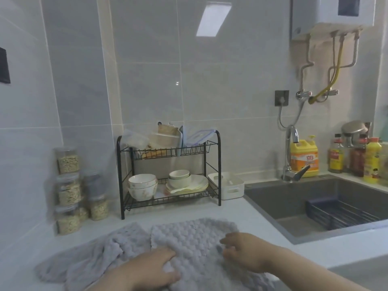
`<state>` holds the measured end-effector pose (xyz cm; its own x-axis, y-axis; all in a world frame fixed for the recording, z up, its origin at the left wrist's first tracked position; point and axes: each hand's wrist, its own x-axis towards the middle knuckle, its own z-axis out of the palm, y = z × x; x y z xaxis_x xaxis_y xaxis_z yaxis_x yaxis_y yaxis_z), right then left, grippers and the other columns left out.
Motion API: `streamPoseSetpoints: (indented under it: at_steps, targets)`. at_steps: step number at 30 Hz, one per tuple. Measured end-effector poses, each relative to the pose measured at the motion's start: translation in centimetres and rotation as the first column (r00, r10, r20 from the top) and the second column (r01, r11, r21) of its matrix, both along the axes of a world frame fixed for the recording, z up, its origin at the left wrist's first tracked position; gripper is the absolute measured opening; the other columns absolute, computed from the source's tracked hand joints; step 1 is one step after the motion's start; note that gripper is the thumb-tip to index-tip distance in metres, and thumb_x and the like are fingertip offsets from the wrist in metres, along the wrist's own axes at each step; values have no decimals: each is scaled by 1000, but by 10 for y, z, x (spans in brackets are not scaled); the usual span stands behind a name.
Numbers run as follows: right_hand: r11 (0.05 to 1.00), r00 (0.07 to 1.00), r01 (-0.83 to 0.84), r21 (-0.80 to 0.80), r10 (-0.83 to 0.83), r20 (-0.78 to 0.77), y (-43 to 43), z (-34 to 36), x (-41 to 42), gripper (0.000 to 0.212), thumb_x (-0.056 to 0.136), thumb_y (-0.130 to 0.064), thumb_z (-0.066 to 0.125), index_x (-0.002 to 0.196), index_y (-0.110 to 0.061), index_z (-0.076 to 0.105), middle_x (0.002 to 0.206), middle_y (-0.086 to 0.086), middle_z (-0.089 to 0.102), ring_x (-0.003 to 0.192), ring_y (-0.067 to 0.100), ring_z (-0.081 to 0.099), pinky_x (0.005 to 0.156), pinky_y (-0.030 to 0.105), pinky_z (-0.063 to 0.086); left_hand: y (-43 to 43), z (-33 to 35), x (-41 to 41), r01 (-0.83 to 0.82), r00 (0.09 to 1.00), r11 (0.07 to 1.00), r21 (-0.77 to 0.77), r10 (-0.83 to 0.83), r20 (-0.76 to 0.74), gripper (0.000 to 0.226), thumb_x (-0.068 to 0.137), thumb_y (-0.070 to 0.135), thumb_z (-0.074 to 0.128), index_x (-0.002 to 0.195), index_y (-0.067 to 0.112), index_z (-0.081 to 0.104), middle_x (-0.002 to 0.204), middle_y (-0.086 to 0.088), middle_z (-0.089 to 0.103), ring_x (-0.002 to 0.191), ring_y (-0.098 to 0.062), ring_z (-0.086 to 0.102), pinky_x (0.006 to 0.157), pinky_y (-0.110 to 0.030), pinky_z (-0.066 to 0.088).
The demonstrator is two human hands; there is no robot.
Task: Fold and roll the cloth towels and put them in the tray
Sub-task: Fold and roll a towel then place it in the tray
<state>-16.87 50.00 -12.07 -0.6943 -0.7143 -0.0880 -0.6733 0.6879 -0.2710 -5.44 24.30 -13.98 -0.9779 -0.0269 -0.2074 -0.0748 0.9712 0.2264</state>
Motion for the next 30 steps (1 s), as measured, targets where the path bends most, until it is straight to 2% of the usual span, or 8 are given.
streamPoseSetpoints:
  at_steps: [3, 5, 8, 11, 18, 21, 24, 30]
  targets:
    - [993, 996, 27, 115, -17, -89, -11, -33, -14, 55, 96, -56, 25, 144, -28, 32, 148, 1, 32, 143, 23, 23, 113, 39, 20, -3, -5, -11, 22, 999, 989, -148, -17, 39, 87, 84, 77, 30, 152, 33, 0, 159, 9, -10, 147, -8, -8, 119, -32, 1]
    - [990, 991, 60, 131, -43, -128, -14, -42, -26, 63, 96, -59, 21, 152, -31, 13, 161, -3, 7, 149, 17, 5, 118, 39, 6, -12, -12, -18, 39, 999, 976, -215, -31, 41, 97, 75, 87, 23, 151, 35, -7, 159, 5, -16, 146, -11, -13, 118, -34, -3]
    - [992, 985, 70, 107, -51, -165, -17, -44, -36, 63, 97, -59, 21, 153, -32, 11, 162, -4, 3, 149, 14, 2, 119, 37, 4, -27, -19, -20, -49, 997, 980, -191, 38, -61, 106, 65, 93, 15, 151, 36, -8, 157, 9, -17, 145, -9, -15, 117, -33, -6]
    - [993, 982, 78, 93, -61, -177, -19, -49, -43, 63, 96, -59, 22, 152, -33, 13, 162, -6, 4, 148, 12, 3, 119, 37, 5, -46, -25, -20, -293, 954, 936, -193, 271, -132, 87, 84, 77, 11, 153, 27, -6, 159, 3, -15, 146, -15, -15, 120, -37, -5]
    - [991, 983, 75, 110, -55, -175, -19, -54, -46, 64, 95, -60, 19, 153, -33, 8, 162, -5, 0, 149, 14, -2, 120, 38, 2, -97, -19, 2, -465, 882, 847, -257, 417, -218, 56, 100, 44, 22, 152, 27, 9, 162, -2, -6, 148, -19, -6, 120, -37, 2]
    - [990, 984, 75, 116, -55, -171, -20, -56, -47, 64, 95, -60, 18, 153, -33, 7, 162, -5, 0, 149, 14, -2, 120, 38, 2, -64, -15, -6, -334, 896, 939, -81, 289, -338, 63, 96, 55, 32, 152, 30, 14, 160, 11, -2, 147, -10, -4, 119, -32, 4]
    - [990, 983, 79, 117, -58, -174, -19, -57, -48, 64, 95, -61, 18, 152, -34, 7, 162, -5, 0, 149, 14, -1, 120, 38, 3, -17, -19, -16, -61, 976, 998, -18, 56, -208, 117, 55, 98, 26, 151, 37, -4, 151, 21, -17, 142, -2, -15, 116, -27, -3]
    - [989, 984, 80, 125, -58, -167, -19, -56, -46, 64, 95, -60, 17, 153, -33, 6, 162, -4, -1, 149, 15, -2, 120, 38, 2, -30, -21, -9, 2, 1000, 998, -60, -3, -10, 129, 54, 94, 44, 149, 33, -17, 151, 19, -25, 136, 2, -24, 112, -23, -12]
